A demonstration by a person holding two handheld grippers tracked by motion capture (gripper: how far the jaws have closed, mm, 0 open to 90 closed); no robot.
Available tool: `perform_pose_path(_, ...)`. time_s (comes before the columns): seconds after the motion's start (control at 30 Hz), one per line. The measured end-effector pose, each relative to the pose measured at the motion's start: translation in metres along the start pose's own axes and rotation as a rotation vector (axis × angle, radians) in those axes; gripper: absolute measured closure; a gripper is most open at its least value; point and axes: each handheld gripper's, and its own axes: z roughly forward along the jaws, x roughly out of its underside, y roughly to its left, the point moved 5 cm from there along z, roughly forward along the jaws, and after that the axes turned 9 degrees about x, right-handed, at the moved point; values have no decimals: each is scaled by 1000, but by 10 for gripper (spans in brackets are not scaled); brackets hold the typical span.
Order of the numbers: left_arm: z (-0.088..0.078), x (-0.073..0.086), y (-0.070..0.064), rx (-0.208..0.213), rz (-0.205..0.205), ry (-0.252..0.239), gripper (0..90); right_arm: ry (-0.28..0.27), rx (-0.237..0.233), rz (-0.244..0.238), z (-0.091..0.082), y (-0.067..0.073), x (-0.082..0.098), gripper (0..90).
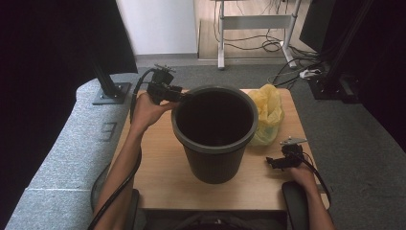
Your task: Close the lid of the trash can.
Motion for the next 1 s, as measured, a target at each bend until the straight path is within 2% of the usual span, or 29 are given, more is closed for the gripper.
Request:
perform_pose_path(0.07, -5, 0, 1, -16, 1, -8, 228, 0, 0, 0, 0, 0, 0, 0)
perform_pose_path(0.13, -10, 3, 2, -36, 28, 11, 127, 0, 0, 0, 0, 0, 0, 0)
perform_pose_path(0.2, -13, 6, 4, -69, 39, 26, 82, 0, 0, 0, 0, 0, 0, 0)
perform_pose_path(0.27, -16, 9, 7, -80, 42, 42, 10, 0, 0, 0, 0, 0, 0, 0)
perform_pose_path(0.37, -22, 13, 11, -101, 44, 47, 0, 0, 0, 0, 0, 0, 0, 0)
perform_pose_path(0.57, -32, 21, 18, -103, 27, 25, 0, 0, 0, 0, 0, 0, 0, 0)
perform_pose_path(1.0, -51, 39, 34, -139, 13, 4, 0, 0, 0, 0, 0, 0, 0, 0)
